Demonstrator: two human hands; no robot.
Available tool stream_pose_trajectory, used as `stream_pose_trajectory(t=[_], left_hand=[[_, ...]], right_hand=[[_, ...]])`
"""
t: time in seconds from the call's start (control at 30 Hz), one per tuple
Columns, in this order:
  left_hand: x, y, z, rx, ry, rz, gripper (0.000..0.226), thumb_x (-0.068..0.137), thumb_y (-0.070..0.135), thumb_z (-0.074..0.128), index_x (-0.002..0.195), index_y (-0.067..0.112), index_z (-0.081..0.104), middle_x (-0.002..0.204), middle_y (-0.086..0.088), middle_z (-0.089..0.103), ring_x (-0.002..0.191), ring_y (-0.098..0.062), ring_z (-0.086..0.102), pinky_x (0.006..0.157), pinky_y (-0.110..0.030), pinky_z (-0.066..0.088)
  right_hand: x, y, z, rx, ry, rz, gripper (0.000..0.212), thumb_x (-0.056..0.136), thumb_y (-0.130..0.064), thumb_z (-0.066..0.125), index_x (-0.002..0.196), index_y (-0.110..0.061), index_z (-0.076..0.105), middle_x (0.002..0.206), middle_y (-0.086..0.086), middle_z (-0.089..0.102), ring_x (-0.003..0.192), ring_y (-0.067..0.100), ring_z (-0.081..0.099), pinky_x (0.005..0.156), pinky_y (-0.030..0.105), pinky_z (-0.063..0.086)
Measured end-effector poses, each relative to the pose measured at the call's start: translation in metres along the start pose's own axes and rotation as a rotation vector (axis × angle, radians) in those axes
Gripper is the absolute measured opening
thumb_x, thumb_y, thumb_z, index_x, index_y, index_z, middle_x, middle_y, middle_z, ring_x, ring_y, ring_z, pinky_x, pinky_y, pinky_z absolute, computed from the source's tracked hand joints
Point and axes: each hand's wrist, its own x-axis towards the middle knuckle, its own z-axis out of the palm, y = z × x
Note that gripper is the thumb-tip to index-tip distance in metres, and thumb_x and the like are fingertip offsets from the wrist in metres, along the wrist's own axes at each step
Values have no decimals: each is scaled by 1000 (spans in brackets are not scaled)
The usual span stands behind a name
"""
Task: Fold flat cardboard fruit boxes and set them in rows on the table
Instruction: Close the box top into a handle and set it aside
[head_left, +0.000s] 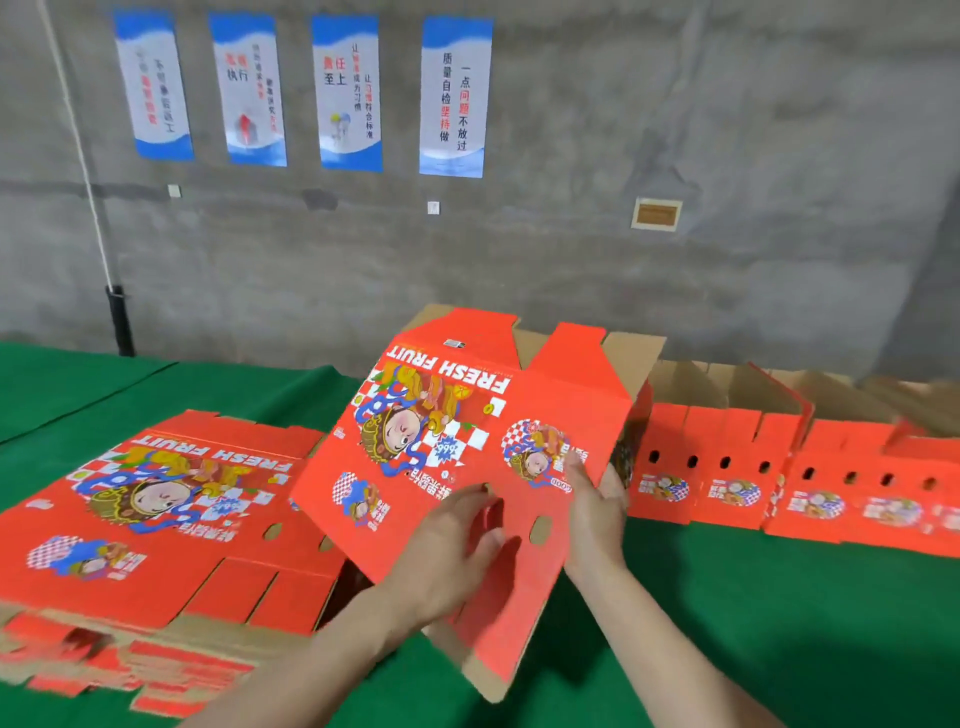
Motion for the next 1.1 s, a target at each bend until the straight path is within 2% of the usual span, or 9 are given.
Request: stream_pose_trajectory(t=[0.13, 0.27, 0.37, 0.43, 0.53, 0.63, 0.83, 1.0, 1.1], left_hand=[[19, 70, 0, -420, 92, 47, 40, 87, 39, 62, 124, 38, 47, 110, 40, 50, 105, 24, 44, 85, 6, 27], [43, 115, 3, -707, 100, -111, 60, 85, 35, 67, 139, 20, 44, 131, 7, 54, 121, -8, 50, 109, -32, 37], [47, 119, 10, -846, 206, -261, 17, 93, 31, 55, 106, 24, 63, 104, 1, 68, 101, -20, 63, 97, -42, 47], [44, 112, 12, -854, 304, -275, 22, 97, 29, 49, 83, 26, 65, 84, 7, 72, 87, -17, 68, 84, -34, 53], [36, 88, 6, -852, 355, -200, 28, 95, 24, 53, 73, 19, 69, 69, 7, 73, 70, -13, 71, 62, -22, 54], [29, 64, 0, -847, 285, -146, 22, 90, 24, 58, 78, 13, 72, 77, -3, 75, 73, -19, 72, 63, -27, 57], [21, 37, -12, -990, 164, -151, 27, 78, 28, 61, 90, 6, 68, 85, -17, 73, 75, -34, 71, 58, -34, 58], [16, 26, -13, -1037, 121, -80, 16, 82, 24, 59, 88, 14, 70, 87, -17, 73, 75, -34, 71, 57, -32, 57], [15, 20, -12, -1056, 140, -82, 16, 81, 26, 61, 87, 17, 72, 87, -17, 73, 74, -33, 71, 58, -34, 57]], right_hand=[[-27, -24, -17, -108, -11, -406, 25, 95, -2, 54, 99, -24, 65, 97, -1, 70, 87, 0, 64, 79, 21, 48], [-56, -9, -25, -291, -131, -539, 37, 94, -2, 49, 117, -27, 62, 116, 9, 66, 103, 1, 62, 89, 18, 48], [-68, 15, -34, -518, -146, -749, 51, 92, -5, 44, 142, -13, 42, 144, 12, 46, 135, 26, 43, 108, 50, 37], [-70, 31, -48, -780, -221, -872, 59, 95, -25, 45, 150, -21, 26, 156, 6, 28, 145, 25, 24, 115, 47, 24], [-64, 30, -66, -853, -515, -752, 64, 92, -42, 47, 149, -40, 18, 160, -12, 3, 147, 8, 2, 118, 22, 2], [-36, 11, -85, -856, -515, -634, 45, 97, -33, 46, 141, -30, 37, 152, -22, 14, 140, -8, 9, 117, 24, 17], [43, -64, -127, -956, -56, -439, 47, 86, -19, 68, 127, -7, 49, 122, 7, 47, 97, 18, 52, 86, 23, 39], [58, -100, -151, -1092, -289, -199, 30, 83, -32, 73, 98, -19, 50, 93, 1, 61, 67, 14, 62, 59, 26, 48], [53, -109, -157, -901, -472, -4, 24, 94, -28, 58, 112, -17, 46, 108, 9, 63, 61, 21, 69, 39, 22, 43]])
